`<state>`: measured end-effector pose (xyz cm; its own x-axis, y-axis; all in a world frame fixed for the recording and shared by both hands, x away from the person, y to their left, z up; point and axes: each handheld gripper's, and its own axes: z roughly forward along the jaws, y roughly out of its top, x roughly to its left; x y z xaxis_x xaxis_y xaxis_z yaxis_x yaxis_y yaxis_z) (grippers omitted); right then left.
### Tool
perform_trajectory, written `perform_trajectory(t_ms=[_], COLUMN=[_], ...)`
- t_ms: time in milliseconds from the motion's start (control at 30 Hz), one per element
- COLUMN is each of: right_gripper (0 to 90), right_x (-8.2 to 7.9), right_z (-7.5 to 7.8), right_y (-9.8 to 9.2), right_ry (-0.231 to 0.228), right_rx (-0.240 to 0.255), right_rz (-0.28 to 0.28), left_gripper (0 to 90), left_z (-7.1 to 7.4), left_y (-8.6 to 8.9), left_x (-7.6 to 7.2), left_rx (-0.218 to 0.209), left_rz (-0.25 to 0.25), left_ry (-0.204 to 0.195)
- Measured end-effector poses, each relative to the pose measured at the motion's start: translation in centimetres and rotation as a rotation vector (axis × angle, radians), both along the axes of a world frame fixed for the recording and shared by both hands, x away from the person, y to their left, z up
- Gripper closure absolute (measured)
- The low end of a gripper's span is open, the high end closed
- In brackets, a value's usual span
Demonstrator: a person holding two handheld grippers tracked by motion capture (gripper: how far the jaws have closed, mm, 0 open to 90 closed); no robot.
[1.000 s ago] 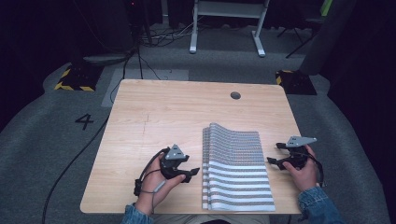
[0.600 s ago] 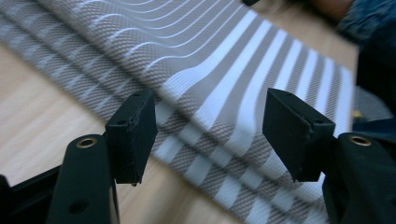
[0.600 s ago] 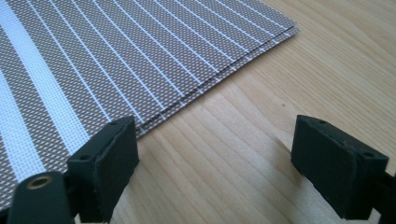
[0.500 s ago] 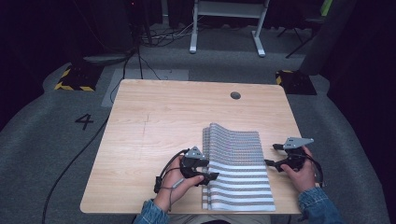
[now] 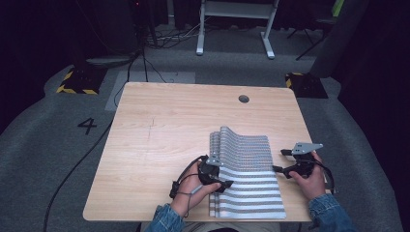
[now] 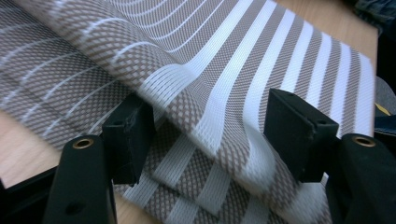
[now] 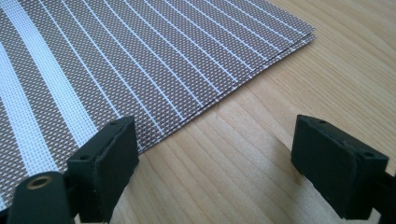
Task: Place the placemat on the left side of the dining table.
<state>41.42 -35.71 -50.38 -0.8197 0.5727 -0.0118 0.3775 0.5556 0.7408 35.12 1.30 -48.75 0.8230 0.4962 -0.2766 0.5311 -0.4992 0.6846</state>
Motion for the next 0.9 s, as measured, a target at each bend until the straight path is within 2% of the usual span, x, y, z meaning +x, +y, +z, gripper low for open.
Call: perform_trajectory(t_ms=[33, 67, 100, 133, 167, 233, 333, 500, 600, 833, 900], right_gripper=[14.9, 14.9, 14.9, 14.9, 14.9, 15.0, 15.1, 15.3, 15.4, 15.6, 15.8], right_x=[0.0, 0.0, 0.0, 0.0, 0.0, 0.0, 0.0, 0.0, 0.0, 0.0, 0.1], right_z=[0.0, 0.0, 0.0, 0.0, 0.0, 0.0, 0.0, 0.0, 0.0, 0.0, 0.0], right_y=[0.0, 0.0, 0.0, 0.0, 0.0, 0.0, 0.0, 0.0, 0.0, 0.0, -0.1], right_ry=[-0.001, -0.001, 0.000, 0.002, 0.003, 0.002, 0.001, 0.002, 0.002, 0.003, 0.000], right_rx=[0.001, 0.002, 0.001, -0.001, -0.001, -0.001, 0.002, 0.003, 0.003, 0.004, 0.004], right_rz=[-0.001, -0.001, 0.000, 0.001, 0.001, 0.001, -0.001, -0.001, -0.002, -0.002, -0.001], left_gripper=[38.9, 46.1, 61.2, 61.2, 74.9, 77.8, 85.8, 88.3, 88.5, 88.6, 88.6], left_z=[-0.2, -0.1, -0.1, 0.0, 0.1, 0.2, 0.2, 1.5, 3.1, 6.4, 7.4], left_y=[-0.2, -0.2, -0.2, -0.2, -0.2, -0.2, -0.3, 0.1, 0.6, 2.5, 3.1], left_x=[0.1, 0.1, 0.2, 0.2, 0.3, 0.3, 0.2, 0.0, -0.2, -0.6, -0.7], left_rx=[-0.003, 0.000, -0.001, 0.001, 0.001, 0.002, -0.024, -0.059, -0.062, -0.088, -0.076], left_rz=[0.004, 0.027, 0.032, 0.038, 0.031, 0.032, 0.021, 0.004, -0.019, -0.060, -0.072], left_ry=[0.001, 0.006, 0.015, 0.010, 0.013, 0.015, -0.036, -0.085, -0.134, -0.211, -0.243])
